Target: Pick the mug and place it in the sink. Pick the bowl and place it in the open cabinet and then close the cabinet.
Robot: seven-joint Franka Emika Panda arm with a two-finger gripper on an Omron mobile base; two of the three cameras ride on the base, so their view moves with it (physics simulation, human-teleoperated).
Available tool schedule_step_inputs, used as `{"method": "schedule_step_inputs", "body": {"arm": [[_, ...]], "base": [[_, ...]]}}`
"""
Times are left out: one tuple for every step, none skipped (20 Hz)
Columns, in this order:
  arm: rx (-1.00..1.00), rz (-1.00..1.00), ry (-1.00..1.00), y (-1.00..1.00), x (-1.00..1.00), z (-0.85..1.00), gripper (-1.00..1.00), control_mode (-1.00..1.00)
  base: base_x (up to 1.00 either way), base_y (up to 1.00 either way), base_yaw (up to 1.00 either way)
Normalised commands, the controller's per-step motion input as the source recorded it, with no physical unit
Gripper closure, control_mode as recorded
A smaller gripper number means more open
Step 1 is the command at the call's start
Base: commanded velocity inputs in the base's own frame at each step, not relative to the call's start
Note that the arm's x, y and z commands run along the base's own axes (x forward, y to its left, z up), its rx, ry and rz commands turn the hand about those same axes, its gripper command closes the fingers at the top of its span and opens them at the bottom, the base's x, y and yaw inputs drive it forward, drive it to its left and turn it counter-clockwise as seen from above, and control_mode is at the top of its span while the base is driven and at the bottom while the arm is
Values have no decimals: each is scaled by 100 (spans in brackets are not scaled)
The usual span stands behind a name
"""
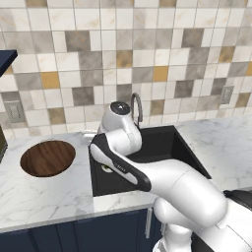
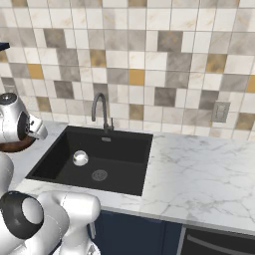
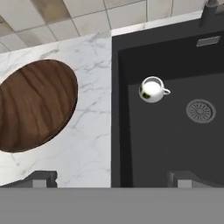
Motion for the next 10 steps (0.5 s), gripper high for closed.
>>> {"method": "schedule_step_inputs", "body": {"arm": [[5, 0, 0, 43, 2, -18, -100, -100], [6, 0, 0, 39, 1, -23, -100, -100], [7, 0, 0, 39, 1, -26, -100, -100], [5, 0, 0, 44, 0, -30, -100, -100], [6, 0, 0, 43, 0, -29, -100, -100], [5, 0, 0, 38, 0, -21, -100, -100], [2, 0, 0, 31, 0, -9, -100, -100], [1, 0, 0, 28, 0, -4, -100, -100], [0, 0, 0, 29, 0, -6, -100, -100], [0, 0, 0, 32, 0, -3, -100, -100]], "base": [[0, 0, 0], [0, 0, 0], [0, 0, 0], [0, 0, 0], [0, 0, 0], [0, 0, 0], [0, 0, 0], [0, 0, 0], [0, 0, 0], [0, 0, 0]]}}
